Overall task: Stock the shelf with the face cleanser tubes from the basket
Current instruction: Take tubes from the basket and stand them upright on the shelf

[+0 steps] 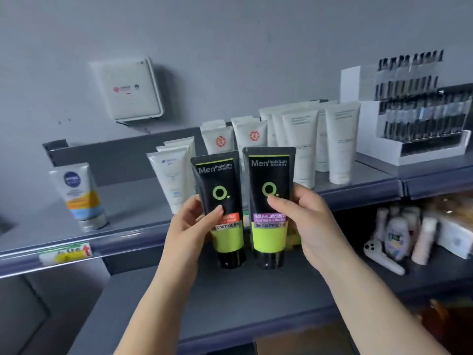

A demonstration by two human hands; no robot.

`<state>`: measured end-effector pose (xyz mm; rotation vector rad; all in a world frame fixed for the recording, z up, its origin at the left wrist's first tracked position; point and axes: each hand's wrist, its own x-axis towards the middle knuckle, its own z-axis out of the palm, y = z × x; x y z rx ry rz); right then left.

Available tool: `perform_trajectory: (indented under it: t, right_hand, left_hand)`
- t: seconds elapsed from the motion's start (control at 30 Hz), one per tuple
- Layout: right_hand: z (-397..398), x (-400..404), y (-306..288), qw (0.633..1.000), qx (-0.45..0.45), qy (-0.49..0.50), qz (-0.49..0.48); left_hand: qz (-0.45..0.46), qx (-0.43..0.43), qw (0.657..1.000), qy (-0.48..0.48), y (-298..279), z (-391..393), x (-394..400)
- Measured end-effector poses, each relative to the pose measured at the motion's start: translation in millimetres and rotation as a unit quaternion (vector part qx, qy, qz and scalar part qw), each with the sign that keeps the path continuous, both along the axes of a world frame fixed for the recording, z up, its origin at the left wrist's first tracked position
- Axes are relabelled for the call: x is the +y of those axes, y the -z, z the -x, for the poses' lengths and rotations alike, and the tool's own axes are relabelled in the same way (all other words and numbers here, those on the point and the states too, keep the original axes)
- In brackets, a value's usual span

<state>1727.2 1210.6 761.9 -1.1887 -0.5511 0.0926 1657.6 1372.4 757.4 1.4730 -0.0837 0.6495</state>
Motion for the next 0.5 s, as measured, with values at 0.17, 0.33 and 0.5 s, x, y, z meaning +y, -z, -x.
perform_trajectory:
  t: [0.17,0.33,0.5]
  right_hand:
    - [10,52,-11,0.998,-0.016,-0.055,-0.004]
    - [21,102,-20,0.989,-0.028,-0.143,-0.012]
    - [26,147,-25,0.977,-0.029,-0.212,-0.012]
  left_hand:
    - [0.005,-0.013,0.999,-0.044,-3,23,43]
    - [-0.003,-0.004,0.993,-0.117,-7,49,82]
    - [0.009,-0.003,0.977,-0.213,-13,80,112]
